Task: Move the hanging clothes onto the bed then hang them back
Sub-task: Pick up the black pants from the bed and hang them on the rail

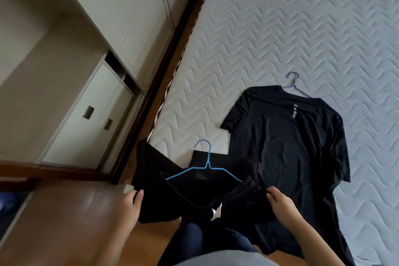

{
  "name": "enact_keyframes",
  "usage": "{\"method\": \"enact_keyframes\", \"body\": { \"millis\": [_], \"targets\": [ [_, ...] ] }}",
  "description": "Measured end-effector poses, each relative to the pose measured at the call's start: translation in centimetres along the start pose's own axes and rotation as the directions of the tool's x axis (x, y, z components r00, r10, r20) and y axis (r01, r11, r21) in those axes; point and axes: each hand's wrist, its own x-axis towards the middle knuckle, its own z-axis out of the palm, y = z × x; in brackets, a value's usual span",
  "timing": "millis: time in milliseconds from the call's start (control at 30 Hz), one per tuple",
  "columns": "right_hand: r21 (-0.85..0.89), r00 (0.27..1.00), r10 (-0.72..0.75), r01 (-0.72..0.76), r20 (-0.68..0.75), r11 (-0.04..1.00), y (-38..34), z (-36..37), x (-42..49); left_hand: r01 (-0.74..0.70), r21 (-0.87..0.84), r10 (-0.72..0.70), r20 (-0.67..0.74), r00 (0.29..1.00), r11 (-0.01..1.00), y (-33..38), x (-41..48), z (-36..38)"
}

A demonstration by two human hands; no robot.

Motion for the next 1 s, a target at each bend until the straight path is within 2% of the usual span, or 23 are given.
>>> {"method": "enact_keyframes", "body": {
  "millis": [67,167,300,467,567,700,767,833,933,1000],
  "targets": [
    [-0.056,0.999,-0.013,0.015,0.043,0.998,0.3,0.8,-0.9,0.026,-0.016,-0.026,-0.001,1.0,1.0,-1.6,-1.7,-0.3],
    [-0.12,0.996,-0.035,0.044,0.076,0.992,0.3,1.1,-1.8,-0.011,-0.011,0.01,-0.086,0.996,1.0,-3.5,-3.0,-0.5],
    [-0.202,0.992,-0.071,0.091,0.104,0.975,-0.9,1.5,-2.6,0.004,-0.128,-0.024,-0.156,0.988,0.992,-5.0,-5.0,-1.1],
    [-0.254,0.969,-0.237,0.248,0.073,0.935,-5.7,3.9,-4.2,0.031,-0.327,-0.106,-0.216,0.971,0.945,-10.8,-9.1,-3.5],
    [-0.308,0.927,-0.359,0.376,0.112,0.874,-9.5,6.9,-6.4,0.031,-0.46,-0.173,-0.27,0.947,0.887,-15.6,-12.8,-5.7],
    [-0.324,0.846,-0.505,0.531,0.169,0.783,-15.7,11.7,-9.7,-0.006,-0.483,-0.175,-0.329,0.928,0.875,-21.7,-17.6,-9.9],
    [-0.31,0.785,-0.598,0.615,0.159,0.725,-19.1,14.1,-11.8,-0.046,-0.472,-0.179,-0.421,0.889,0.881,-23.7,-20.1,-12.5],
    [-0.282,0.712,-0.684,0.697,0.157,0.66,-22.9,16.9,-14.3,-0.07,-0.471,-0.225,-0.541,0.81,0.879,-25.5,-22.2,-15.2],
    [-0.248,0.589,-0.797,0.799,0.136,0.548,-28.5,19.2,-17.2,-0.034,-0.504,-0.349,-0.643,0.682,0.863,-27.9,-23.4,-17.7],
    [-0.252,0.507,-0.85,0.85,0.145,0.464,-32.4,20.4,-18.9,-0.023,-0.456,-0.347,-0.708,0.615,0.89,-29.3,-23.7,-19.7]
  ]
}}
